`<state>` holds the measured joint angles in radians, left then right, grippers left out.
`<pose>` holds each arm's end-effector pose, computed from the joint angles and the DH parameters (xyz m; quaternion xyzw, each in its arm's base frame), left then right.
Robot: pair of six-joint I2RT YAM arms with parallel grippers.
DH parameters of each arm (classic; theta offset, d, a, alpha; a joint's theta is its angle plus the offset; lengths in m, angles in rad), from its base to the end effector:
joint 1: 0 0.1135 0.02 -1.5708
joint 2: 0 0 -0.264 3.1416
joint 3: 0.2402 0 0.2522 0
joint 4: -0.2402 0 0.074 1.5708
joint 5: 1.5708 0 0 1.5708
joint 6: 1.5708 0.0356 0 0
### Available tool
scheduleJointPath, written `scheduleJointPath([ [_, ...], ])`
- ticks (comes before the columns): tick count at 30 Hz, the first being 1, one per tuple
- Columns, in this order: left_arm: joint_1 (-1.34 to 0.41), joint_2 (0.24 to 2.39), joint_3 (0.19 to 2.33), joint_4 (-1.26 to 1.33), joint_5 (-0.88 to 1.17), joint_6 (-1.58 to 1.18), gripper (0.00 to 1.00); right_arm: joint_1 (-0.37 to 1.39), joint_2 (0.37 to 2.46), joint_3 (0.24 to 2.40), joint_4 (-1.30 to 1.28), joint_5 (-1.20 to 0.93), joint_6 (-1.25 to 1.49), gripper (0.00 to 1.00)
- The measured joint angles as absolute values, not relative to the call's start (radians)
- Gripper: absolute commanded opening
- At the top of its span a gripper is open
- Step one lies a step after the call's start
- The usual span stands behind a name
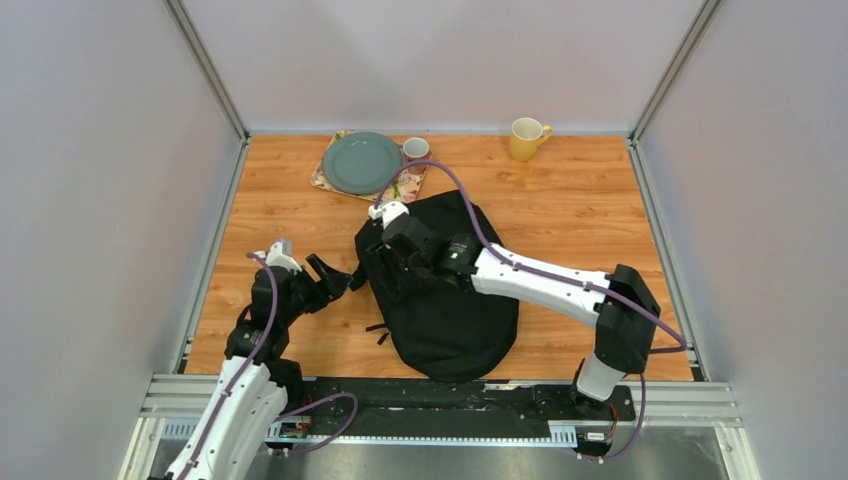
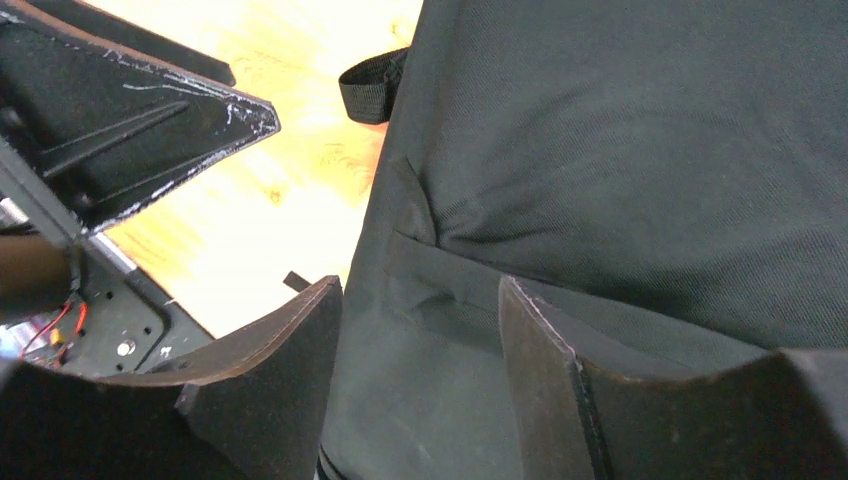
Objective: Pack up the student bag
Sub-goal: Zip the student bag at the center of the board.
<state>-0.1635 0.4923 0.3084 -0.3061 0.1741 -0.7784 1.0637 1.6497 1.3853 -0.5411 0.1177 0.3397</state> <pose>0.1326 -0.0281 0.2011 -0.2159 0.8277 -0.2990 0.4229 0.1827 0.3203 0.2917 -0.3074 0.8738 0.1989 0.3199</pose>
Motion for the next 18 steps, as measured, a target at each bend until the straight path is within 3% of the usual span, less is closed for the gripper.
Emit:
scheduleJointPath([
  [12,-0.163,0.409,0.320,-0.432,0.083,-0.772,0.81,1.213,1.871,1.491,-0.518,0.455,0.325,0.54],
  [18,-0.163,0.407,0.321,-0.445,0.081,-0.770,0.81,1.221,1.961,1.557,-0.519,0.569,0.317,0.31],
])
